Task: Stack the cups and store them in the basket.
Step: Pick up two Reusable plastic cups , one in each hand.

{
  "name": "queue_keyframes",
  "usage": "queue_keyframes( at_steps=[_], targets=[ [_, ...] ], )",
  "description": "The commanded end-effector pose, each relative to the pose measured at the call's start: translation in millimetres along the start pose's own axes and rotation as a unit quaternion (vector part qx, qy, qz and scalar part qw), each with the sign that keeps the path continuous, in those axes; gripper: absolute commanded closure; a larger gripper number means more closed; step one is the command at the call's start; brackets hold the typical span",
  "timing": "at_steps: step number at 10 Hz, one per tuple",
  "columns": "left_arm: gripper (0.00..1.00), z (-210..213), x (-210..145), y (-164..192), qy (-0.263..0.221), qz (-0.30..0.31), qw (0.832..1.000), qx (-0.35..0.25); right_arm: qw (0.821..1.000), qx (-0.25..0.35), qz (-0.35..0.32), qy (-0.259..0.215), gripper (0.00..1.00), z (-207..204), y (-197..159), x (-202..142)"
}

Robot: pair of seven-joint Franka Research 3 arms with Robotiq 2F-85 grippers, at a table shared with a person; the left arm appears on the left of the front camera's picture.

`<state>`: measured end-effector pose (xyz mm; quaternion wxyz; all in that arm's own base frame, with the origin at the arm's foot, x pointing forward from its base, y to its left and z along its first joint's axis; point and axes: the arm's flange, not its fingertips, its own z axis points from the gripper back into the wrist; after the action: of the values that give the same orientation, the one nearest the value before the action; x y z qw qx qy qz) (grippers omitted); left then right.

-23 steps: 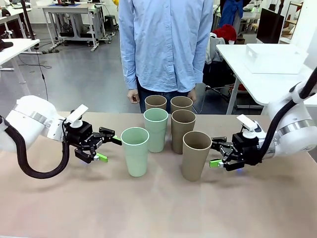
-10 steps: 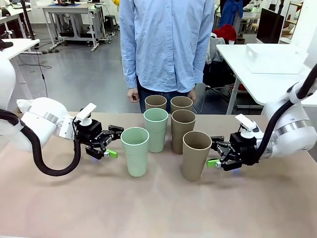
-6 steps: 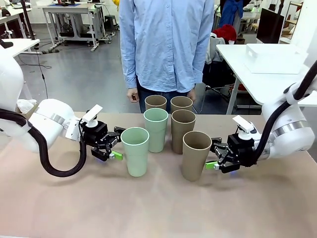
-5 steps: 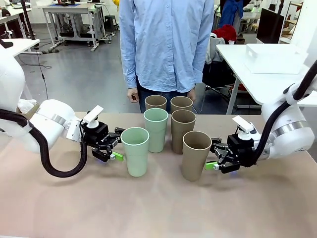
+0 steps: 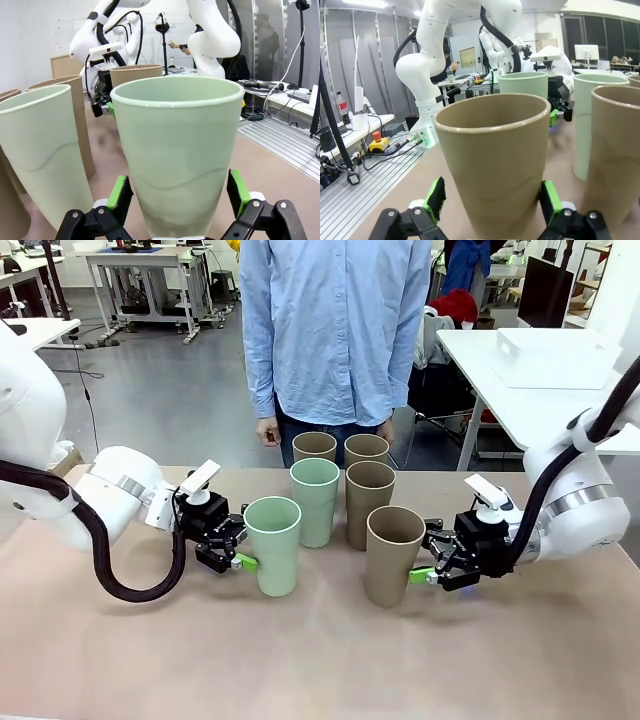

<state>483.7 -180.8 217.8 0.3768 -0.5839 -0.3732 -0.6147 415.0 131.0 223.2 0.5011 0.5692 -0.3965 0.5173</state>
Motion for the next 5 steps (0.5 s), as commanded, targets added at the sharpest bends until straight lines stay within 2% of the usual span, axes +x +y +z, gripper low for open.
queue_keyframes(
  at_steps=[1, 5],
  targets=[
    [0.00, -8, -10, -3, -0.004, -0.023, 1.000, 0.001, 1.000, -0.018, 0.016, -0.004, 0.00, -13, 1, -2],
    [0.00, -20, -11, 0, -0.006, -0.021, 1.000, -0.007, 1.000, -0.011, 0.010, -0.002, 0.00, -33, -4, -3]
  ],
)
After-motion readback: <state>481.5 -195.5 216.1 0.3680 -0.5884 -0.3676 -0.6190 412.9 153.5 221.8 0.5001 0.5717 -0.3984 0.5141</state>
